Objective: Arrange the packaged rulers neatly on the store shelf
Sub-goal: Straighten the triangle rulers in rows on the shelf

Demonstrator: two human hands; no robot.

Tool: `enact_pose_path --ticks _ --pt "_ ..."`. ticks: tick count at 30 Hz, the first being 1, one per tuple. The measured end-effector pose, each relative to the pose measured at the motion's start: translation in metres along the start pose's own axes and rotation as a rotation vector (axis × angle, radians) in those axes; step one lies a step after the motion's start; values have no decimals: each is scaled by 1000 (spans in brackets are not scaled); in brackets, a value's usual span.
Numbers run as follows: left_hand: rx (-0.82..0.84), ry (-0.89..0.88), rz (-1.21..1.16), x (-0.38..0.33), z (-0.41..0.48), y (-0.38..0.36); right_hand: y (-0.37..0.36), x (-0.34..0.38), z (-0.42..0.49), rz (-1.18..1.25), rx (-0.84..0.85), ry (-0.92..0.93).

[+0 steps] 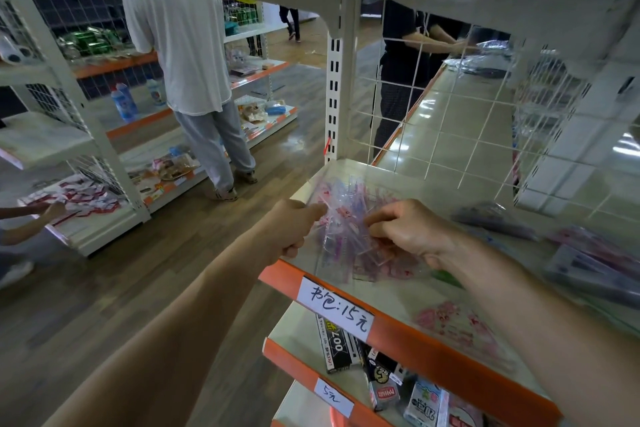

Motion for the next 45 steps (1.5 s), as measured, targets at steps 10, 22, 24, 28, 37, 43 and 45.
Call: enact_pose_path --ticks 10,22,24,28,37,43,45 --pt "-205 -256 -9 -16 -1 12 29 -8 -6 162 -145 45" --pt "154 -45 -416 -1 12 -18 8 5 -6 95 -51 87" --pt "248 -81 -483 -7 8 -21 7 10 -6 88 -42 125" --pt "352 -114 -640 -21 3 -16 5 20 -7 89 -16 179" --pt "303 -245 -637 -56 -14 7 21 37 -16 97 44 216" --pt "234 -161 -631 -61 -8 -4 85 54 -34 -310 -67 340" --pt "273 -125 -591 -64 -9 -29 101 58 -43 -535 -145 384"
Point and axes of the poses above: each hand's wrist, its own z-axis towards the middle knuckle, its own y-axis out of the back of the hand, x = y × z, the point moved 8 cm from there along z, towards the middle knuckle, and after that the axes turned 13 degrees about y, right-handed, at the moved point
